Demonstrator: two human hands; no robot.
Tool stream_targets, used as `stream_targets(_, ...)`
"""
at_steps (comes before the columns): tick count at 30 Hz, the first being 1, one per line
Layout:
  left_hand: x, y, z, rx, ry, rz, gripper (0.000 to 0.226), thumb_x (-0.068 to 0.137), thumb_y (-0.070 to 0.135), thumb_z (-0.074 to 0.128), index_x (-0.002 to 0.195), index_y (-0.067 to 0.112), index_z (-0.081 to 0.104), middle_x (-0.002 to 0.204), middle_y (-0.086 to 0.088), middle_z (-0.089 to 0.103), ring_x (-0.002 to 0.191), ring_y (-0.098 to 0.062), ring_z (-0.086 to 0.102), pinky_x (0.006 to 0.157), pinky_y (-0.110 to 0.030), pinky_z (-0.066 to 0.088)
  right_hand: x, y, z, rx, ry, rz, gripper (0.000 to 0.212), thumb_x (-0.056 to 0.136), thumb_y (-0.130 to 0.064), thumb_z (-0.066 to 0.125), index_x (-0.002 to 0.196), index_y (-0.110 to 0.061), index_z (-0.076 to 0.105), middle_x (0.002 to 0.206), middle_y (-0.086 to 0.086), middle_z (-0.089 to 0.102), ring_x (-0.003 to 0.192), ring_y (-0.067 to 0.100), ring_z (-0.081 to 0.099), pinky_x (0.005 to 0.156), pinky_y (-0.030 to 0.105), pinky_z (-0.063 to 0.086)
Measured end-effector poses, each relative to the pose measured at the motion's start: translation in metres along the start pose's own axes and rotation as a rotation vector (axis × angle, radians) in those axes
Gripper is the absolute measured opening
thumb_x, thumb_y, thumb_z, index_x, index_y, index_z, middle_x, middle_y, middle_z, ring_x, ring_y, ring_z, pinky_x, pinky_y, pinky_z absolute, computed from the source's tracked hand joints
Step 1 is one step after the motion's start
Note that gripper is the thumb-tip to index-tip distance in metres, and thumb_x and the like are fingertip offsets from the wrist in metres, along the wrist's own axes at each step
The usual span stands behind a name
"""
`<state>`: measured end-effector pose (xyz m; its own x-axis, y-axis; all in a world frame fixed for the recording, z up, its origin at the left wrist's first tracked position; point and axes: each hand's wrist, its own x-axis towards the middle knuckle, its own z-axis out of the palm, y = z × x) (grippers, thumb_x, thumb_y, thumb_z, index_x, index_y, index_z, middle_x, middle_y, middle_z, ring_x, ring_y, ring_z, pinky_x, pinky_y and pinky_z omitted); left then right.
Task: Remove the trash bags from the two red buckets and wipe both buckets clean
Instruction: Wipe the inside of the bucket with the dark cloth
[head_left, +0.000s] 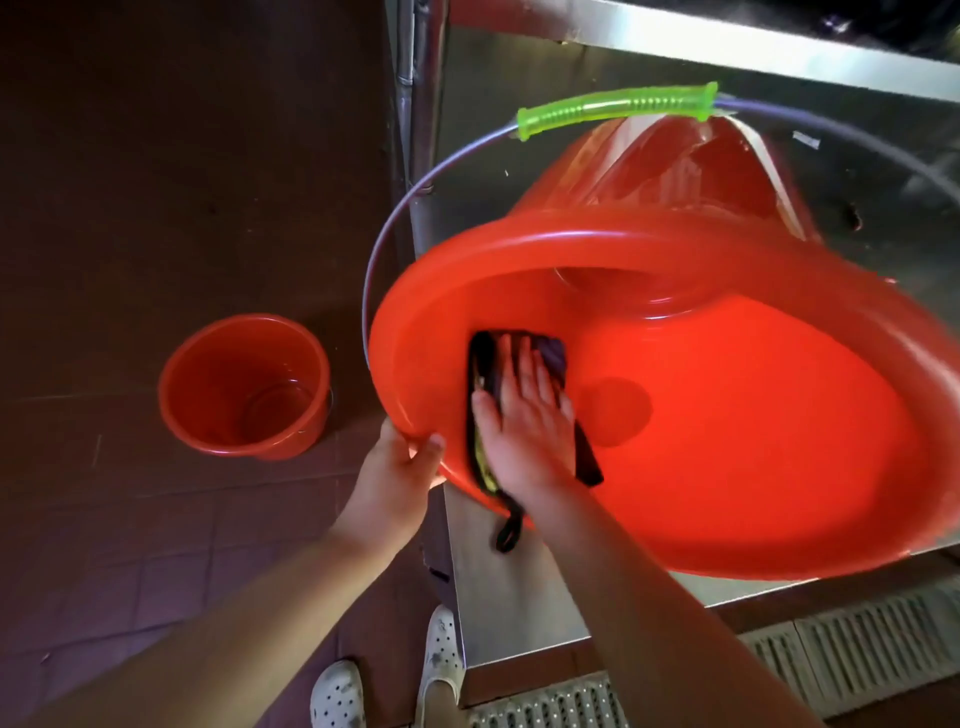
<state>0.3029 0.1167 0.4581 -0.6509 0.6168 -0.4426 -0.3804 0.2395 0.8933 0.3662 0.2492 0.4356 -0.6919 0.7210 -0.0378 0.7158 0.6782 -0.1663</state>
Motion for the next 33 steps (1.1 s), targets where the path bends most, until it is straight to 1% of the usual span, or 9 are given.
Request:
stream_targets(4,-0.001,0.003,-0.004,0.002,0.013,0.030,0.023,0.096,0.006,0.048,0.112,0.023,0.049,0.111,-0.015,0.063,0.097,-0.022,0.066,0.078,-0.032,0.057,-0.043,-0.004,0.001,0.007,-0.045,-0.142,0.066,0.090,-0.054,0.011,0.150,-0.032,-0.007,0.160,-0.002,0.003,0.146,0.013,0.007,0.113,0.037,0.010)
stream_targets(8,-0.001,0.012,-0.014,0.192,0.048,0.177,0.015,0.095,0.015,0.052,0.109,0.021,0.051,0.104,-0.008,0.066,0.101,-0.028,0.063,0.090,-0.054,0.050,-0.010,0.013,-0.006,0.008,-0.007,-0.138,0.062,0.094,-0.052,0.020,0.150,-0.035,-0.004,0.160,-0.008,0.005,0.145,0.011,0.010,0.109,0.038,0.019)
stream_targets(12,-0.004,0.028,-0.023,0.397,0.090,0.329,0.015,0.090,0.041,0.050,0.097,0.027,0.050,0.086,0.007,0.066,0.083,-0.010,0.064,0.078,-0.048,0.052,0.051,0.042,-0.010,0.009,-0.039,0.001,0.062,0.097,-0.048,0.028,0.151,-0.031,0.005,0.159,-0.008,0.008,0.145,0.012,0.011,0.112,0.041,0.019)
stream_targets(15,-0.006,0.036,-0.027,0.378,0.072,0.355,0.018,0.086,0.046,0.049,0.098,0.032,0.051,0.090,0.012,0.067,0.087,-0.004,0.064,0.080,-0.043,0.053,0.084,0.064,-0.013,-0.030,-0.064,0.041,0.062,0.096,-0.048,0.027,0.151,-0.027,0.010,0.159,-0.005,0.012,0.145,0.014,0.013,0.114,0.040,0.015)
stream_targets(18,-0.004,0.029,-0.027,0.238,0.056,0.286,0.023,0.087,0.043,0.057,0.104,0.029,0.053,0.102,0.007,0.068,0.098,-0.007,0.064,0.089,-0.044,0.052,0.096,0.070,-0.009,-0.101,-0.067,0.013,0.063,0.094,-0.051,0.023,0.151,-0.028,0.010,0.159,-0.006,0.013,0.144,0.013,0.011,0.114,0.041,0.014)
stream_targets(20,-0.002,0.018,-0.025,0.237,0.064,0.240,0.020,0.088,0.025,0.063,0.102,0.030,0.049,0.103,0.000,0.067,0.099,-0.012,0.065,0.091,-0.048,0.051,0.098,0.066,-0.007,-0.139,-0.039,0.001,0.063,0.094,-0.052,0.024,0.151,-0.029,0.009,0.159,-0.006,0.013,0.144,0.012,0.011,0.113,0.040,0.013)
stream_targets(22,0.000,0.007,-0.020,0.291,0.063,0.176,0.033,0.088,0.008,0.062,0.100,0.031,0.041,0.100,-0.006,0.065,0.096,-0.019,0.065,0.089,-0.053,0.050,0.094,0.058,-0.006,-0.174,-0.036,0.011,0.062,0.096,-0.051,0.024,0.151,-0.028,0.010,0.159,-0.003,0.014,0.145,0.012,0.012,0.113,0.038,0.012)
stream_targets(28,0.000,0.001,-0.015,0.395,0.146,0.175,0.032,0.090,0.009,0.057,0.106,0.020,0.033,0.090,-0.010,0.066,0.082,-0.027,0.066,0.076,-0.051,0.052,0.019,0.010,0.000,-0.122,-0.042,0.022,0.066,0.093,-0.054,0.016,0.151,-0.022,0.018,0.159,0.004,0.014,0.145,0.018,0.015,0.114,0.042,0.013)
stream_targets(33,-0.004,0.007,-0.016,0.366,0.161,0.130,0.032,0.088,0.007,0.057,0.103,0.021,0.032,0.082,-0.008,0.064,0.072,-0.027,0.064,0.071,-0.052,0.052,-0.056,-0.022,0.002,-0.118,0.015,-0.037,0.063,0.093,-0.049,0.020,0.147,-0.019,0.029,0.152,0.007,0.033,0.137,0.022,0.036,0.108,0.044,0.033)
